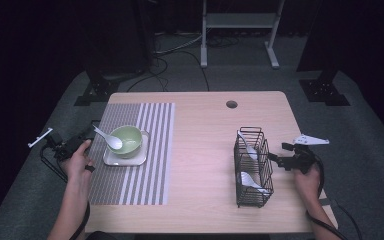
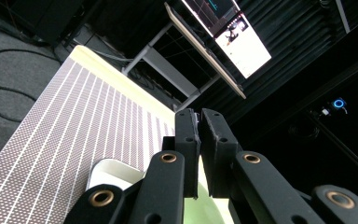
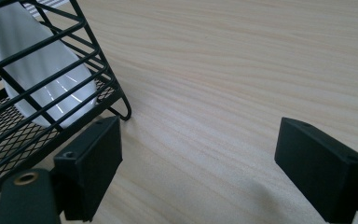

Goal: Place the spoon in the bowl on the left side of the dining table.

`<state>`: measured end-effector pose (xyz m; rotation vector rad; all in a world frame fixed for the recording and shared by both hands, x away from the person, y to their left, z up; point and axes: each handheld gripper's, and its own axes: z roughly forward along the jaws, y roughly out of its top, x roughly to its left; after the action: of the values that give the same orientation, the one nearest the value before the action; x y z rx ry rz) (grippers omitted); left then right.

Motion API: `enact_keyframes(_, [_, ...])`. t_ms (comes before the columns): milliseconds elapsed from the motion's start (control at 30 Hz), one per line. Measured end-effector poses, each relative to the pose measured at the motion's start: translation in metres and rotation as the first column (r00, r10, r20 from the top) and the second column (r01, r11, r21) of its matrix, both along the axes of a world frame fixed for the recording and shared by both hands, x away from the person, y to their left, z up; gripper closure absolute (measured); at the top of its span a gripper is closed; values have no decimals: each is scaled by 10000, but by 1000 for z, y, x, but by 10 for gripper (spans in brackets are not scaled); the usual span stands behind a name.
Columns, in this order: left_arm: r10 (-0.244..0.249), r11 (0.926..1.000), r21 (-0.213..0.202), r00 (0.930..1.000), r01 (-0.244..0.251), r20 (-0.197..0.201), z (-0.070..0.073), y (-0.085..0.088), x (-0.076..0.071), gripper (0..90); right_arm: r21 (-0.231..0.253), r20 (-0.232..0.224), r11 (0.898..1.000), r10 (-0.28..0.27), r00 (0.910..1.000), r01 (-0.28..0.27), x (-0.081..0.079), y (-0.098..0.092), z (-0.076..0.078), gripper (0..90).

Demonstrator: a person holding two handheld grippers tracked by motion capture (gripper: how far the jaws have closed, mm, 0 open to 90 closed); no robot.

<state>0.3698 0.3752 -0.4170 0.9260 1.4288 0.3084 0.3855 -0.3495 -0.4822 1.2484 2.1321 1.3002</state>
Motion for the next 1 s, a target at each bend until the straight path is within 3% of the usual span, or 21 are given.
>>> enact_keyframes(1000, [19, 10000, 28, 9982, -17, -603, -20, -2, 3, 839, 3, -26, 10000, -2, 10000, 2, 0, 0, 0, 137])
